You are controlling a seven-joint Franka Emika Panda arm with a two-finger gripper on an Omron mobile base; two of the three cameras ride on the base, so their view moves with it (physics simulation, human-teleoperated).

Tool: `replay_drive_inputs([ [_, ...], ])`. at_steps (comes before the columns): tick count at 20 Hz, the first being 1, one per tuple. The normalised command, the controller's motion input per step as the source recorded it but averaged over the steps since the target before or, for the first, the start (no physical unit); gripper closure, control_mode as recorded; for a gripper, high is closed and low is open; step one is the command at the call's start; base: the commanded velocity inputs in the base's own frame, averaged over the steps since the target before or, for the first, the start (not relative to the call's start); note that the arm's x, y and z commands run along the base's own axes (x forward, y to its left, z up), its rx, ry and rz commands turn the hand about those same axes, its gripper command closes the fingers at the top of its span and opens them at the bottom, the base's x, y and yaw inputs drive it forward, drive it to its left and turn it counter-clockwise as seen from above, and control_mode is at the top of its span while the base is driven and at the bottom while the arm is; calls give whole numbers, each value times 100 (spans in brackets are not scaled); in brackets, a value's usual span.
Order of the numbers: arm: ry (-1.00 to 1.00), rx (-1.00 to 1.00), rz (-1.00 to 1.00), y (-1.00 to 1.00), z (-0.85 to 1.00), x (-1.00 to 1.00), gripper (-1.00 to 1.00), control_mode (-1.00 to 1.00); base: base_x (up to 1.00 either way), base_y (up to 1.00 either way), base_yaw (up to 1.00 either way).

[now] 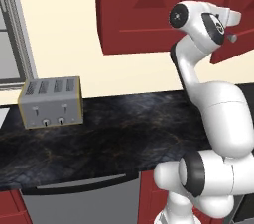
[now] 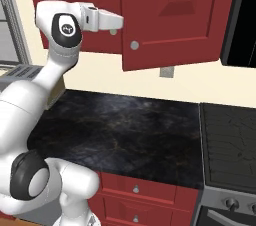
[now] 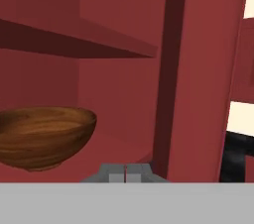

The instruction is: Move the bowls from the cabinet to the plates on the dining table.

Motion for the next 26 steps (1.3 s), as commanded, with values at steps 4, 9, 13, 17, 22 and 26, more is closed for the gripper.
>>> replay_drive_inputs([
  [4,0,-1,-8,-62,26,-38,100,-100,0,0,0],
  [9,0,0,-4,-68,25,-48,100,-100,0,0,0],
  [13,0,0,-1,-70,24,-55,100,-100,0,0,0],
  [17,0,0,-1,-70,23,-53,100,-100,0,0,0],
  [22,0,0,-2,-69,20,-47,100,-100,0,0,0],
  [26,0,0,-4,-70,18,-42,100,-100,0,0,0],
])
